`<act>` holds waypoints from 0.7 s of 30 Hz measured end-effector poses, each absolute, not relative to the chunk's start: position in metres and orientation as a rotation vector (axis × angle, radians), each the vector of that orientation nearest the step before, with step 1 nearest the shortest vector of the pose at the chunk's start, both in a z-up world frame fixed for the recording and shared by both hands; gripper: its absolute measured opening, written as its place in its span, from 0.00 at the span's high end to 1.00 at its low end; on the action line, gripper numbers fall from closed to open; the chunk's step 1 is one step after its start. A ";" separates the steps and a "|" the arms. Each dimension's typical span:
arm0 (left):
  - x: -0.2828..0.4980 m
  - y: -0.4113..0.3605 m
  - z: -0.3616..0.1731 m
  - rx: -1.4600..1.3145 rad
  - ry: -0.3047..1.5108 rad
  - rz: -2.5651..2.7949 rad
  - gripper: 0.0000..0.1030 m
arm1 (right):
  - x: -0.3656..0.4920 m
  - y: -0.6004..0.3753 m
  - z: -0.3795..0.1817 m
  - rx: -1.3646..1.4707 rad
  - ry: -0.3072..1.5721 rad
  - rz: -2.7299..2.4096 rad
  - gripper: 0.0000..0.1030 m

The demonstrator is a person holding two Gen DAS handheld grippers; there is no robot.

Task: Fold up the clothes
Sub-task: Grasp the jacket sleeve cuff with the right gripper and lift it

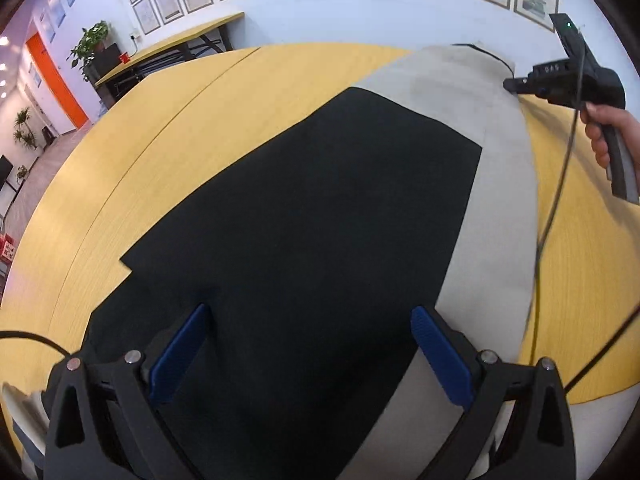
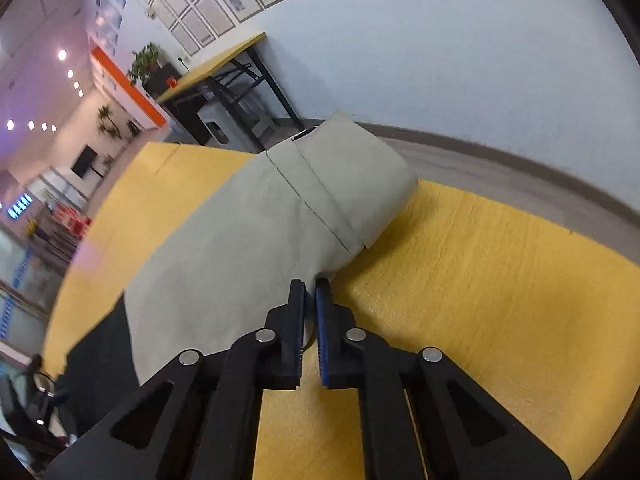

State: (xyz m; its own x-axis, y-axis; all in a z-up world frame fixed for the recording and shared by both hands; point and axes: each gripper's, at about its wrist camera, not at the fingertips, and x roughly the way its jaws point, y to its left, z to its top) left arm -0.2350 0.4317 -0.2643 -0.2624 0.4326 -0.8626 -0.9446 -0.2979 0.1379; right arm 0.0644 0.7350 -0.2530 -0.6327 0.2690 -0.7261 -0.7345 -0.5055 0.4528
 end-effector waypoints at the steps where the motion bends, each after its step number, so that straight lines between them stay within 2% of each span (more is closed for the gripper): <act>1: -0.234 0.433 -0.266 -0.891 0.834 1.747 0.00 | 0.070 0.734 -0.253 -0.758 1.051 2.171 0.98; 4: -0.232 0.435 -0.269 -0.862 0.781 1.771 0.00 | 0.087 0.729 -0.242 -0.609 1.072 2.249 0.99; 7: -0.224 0.427 -0.263 -0.848 0.760 1.805 0.01 | 0.108 0.697 -0.196 -0.447 0.996 2.359 0.99; 12: -0.225 0.393 -0.226 -0.895 0.651 1.878 0.01 | 0.115 0.602 -0.066 -0.324 0.646 2.604 0.99; 15: -0.233 0.395 -0.230 -0.918 0.612 1.873 0.01 | 0.113 0.543 0.001 -0.258 0.403 2.765 0.99; 17: -0.233 0.399 -0.244 -0.922 0.620 1.819 0.01 | 0.103 0.507 0.027 -0.202 0.325 2.855 0.99; 21: -0.215 0.397 -0.257 -0.855 0.678 1.807 0.02 | 0.085 0.420 0.036 -0.138 0.106 2.983 0.99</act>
State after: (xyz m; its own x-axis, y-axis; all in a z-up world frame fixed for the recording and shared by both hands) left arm -0.2149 0.3973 -0.2574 -0.2658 0.5372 -0.8005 -0.9311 -0.3583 0.0687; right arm 0.0848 0.4205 0.0360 -0.9839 0.1496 -0.0973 -0.1561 -0.9857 0.0630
